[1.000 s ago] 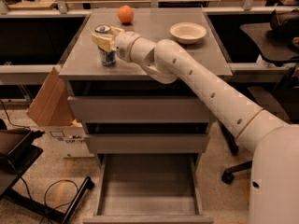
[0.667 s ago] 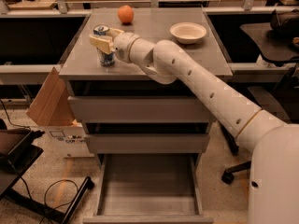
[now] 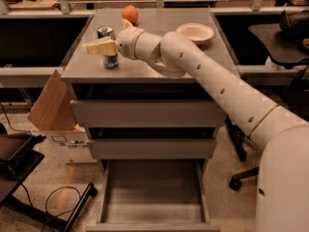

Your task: Pick redbull can from bottom drawer and place on counter

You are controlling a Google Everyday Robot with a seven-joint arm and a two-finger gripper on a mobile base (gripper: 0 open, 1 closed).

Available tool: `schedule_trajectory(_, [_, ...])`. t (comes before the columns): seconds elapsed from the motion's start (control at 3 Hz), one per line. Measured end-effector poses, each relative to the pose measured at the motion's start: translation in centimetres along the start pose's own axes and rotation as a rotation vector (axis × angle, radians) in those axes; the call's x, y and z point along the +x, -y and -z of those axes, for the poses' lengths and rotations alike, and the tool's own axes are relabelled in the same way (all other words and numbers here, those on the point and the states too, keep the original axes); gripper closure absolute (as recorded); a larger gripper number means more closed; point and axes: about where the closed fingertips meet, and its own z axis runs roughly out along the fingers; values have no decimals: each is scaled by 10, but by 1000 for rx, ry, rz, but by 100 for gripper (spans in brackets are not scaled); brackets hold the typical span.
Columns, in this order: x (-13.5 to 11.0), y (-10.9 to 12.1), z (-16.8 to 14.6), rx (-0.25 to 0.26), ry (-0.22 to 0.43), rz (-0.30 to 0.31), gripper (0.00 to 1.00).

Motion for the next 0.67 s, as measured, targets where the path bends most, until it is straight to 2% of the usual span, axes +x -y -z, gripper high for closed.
schedule_trajectory(0.33, [-36, 1, 40, -55, -86, 28, 0])
schedule_trajectory(0.67, [-68, -8, 103, -102, -162, -19, 0])
